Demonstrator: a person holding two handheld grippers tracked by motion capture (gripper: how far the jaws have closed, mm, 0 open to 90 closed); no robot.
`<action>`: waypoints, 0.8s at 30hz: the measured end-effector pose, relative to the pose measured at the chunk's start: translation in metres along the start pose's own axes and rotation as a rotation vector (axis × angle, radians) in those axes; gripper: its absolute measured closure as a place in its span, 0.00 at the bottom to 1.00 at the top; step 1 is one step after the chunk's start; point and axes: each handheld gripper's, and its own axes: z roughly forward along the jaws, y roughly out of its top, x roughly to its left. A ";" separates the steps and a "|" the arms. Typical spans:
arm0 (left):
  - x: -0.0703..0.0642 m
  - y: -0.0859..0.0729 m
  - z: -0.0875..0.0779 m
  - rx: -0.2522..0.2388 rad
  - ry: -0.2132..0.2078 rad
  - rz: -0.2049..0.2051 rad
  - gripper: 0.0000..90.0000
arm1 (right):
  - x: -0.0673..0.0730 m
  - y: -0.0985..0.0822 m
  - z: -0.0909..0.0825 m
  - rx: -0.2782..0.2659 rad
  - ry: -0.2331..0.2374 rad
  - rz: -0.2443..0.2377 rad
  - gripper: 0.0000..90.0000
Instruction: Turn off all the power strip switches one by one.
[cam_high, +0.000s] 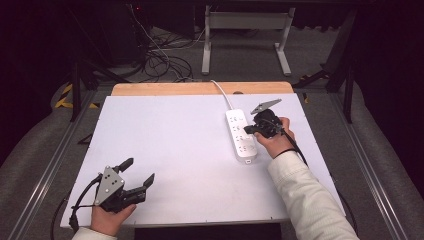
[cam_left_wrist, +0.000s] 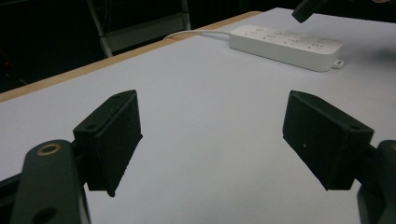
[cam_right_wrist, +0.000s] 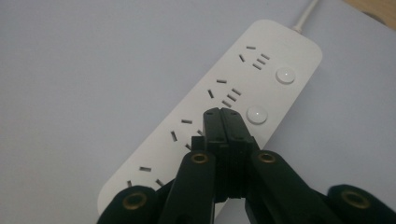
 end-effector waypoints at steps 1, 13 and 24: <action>0.000 0.000 0.000 -0.001 0.000 0.000 0.22 | -0.001 0.000 0.001 0.003 0.003 -0.003 1.00; 0.001 0.000 0.000 0.004 -0.003 -0.001 0.22 | 0.000 -0.004 0.012 0.051 -0.008 -0.008 1.00; 0.000 0.000 0.000 0.001 -0.002 -0.006 0.22 | -0.001 -0.007 0.016 0.074 -0.009 -0.006 1.00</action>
